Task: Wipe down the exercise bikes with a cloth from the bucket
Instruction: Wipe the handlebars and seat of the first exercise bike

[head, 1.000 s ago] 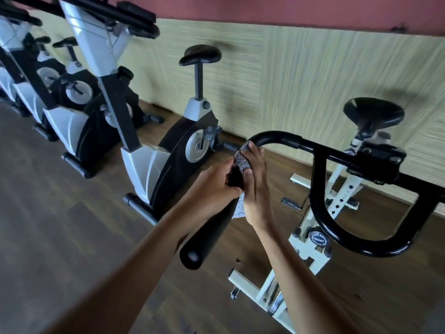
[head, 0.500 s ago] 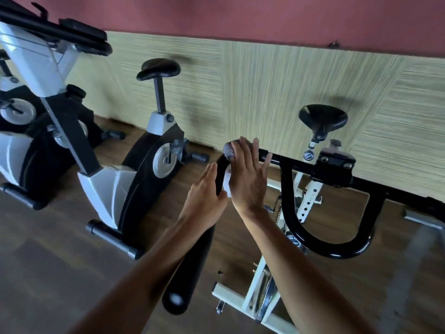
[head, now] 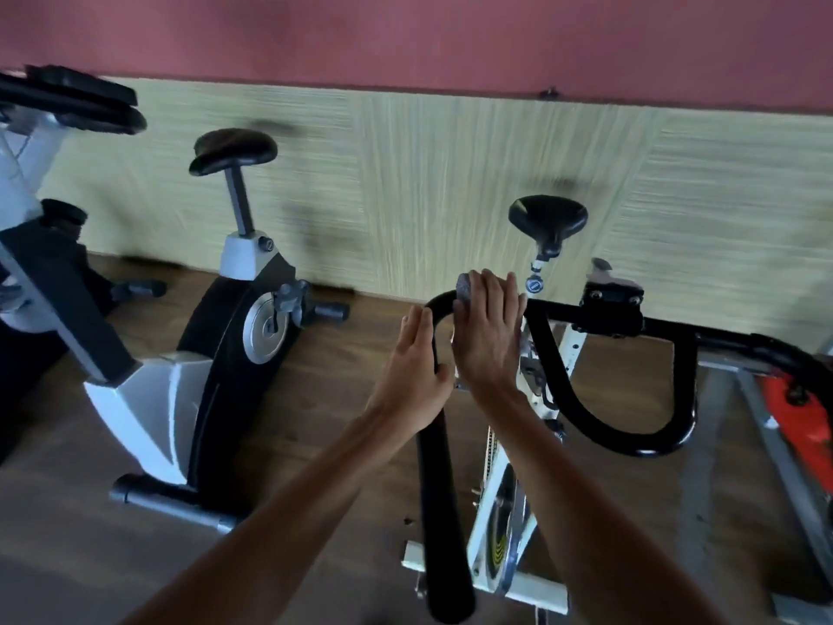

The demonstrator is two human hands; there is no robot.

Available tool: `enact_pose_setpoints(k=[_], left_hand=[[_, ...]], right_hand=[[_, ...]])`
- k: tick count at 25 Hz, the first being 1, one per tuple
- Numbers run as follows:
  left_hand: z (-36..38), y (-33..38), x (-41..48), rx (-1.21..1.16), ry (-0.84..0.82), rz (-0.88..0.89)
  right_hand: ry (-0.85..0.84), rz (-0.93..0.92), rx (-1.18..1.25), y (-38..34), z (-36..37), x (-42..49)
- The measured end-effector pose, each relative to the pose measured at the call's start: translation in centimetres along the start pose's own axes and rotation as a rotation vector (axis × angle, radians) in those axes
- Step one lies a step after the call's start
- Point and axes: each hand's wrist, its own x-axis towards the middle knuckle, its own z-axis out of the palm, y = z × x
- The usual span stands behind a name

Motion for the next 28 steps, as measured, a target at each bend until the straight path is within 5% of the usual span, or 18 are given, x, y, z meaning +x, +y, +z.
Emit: enact_pose_setpoints(k=[3,7,13,17,28], left_hand=[[0.1,-1.6,0.6,-0.001,-0.053,0.068],[0.2,-3.1,1.3,-0.001,-0.107,0.121],[-0.2,-3.5,0.2,-0.13,-0.045,0.148],[-1.8,-3.6,-3.1,-0.181,0.097,0.321],[-5.2,-2.6,-11.4,-0.522,-0.446,0.579]], right_hand=[[0.05,-0.165,-0.133,1.9,0.4,0.4],[0.043,-0.16,-0.136,2.1,0.3,0.5],[0.0,0.055,0.249,-0.8,-3.9,-1.1],[0.032,0.163,0.412,-2.8,-8.8,-6.4],[0.379,0.398,0.304,-8.2,-16.5,-23.2]])
